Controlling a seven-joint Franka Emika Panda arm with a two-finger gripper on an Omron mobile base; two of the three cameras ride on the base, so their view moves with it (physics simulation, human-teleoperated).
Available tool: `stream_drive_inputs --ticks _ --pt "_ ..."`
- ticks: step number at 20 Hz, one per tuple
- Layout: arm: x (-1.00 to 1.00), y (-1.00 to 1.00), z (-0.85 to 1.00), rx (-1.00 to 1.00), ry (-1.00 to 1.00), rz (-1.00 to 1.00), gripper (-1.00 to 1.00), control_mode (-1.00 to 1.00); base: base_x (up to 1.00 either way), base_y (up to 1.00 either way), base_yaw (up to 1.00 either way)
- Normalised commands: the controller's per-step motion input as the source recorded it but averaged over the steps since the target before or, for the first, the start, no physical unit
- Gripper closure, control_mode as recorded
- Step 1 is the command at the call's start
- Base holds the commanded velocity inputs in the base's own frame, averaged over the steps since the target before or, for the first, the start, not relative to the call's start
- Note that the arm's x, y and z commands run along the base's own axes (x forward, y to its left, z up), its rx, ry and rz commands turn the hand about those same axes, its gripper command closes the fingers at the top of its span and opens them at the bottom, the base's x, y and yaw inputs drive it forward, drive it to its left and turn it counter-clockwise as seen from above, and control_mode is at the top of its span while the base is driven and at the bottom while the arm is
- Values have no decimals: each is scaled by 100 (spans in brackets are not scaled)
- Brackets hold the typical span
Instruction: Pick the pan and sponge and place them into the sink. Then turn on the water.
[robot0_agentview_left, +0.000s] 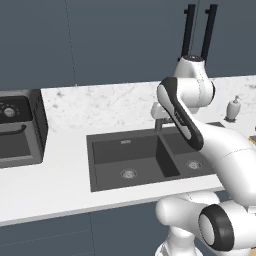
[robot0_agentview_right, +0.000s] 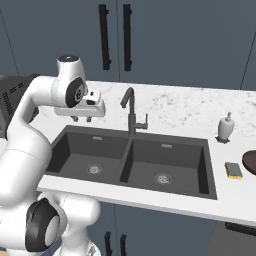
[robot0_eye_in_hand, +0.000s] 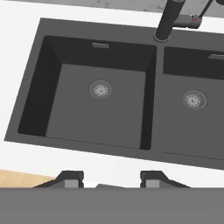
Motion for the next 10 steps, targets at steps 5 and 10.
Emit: stream_drive_inputs --ticks 5,10 --pt "0 0 0 0 0 0 -100 -100 0 0 0" --pt "0 0 0 0 0 0 -100 -100 0 0 0"
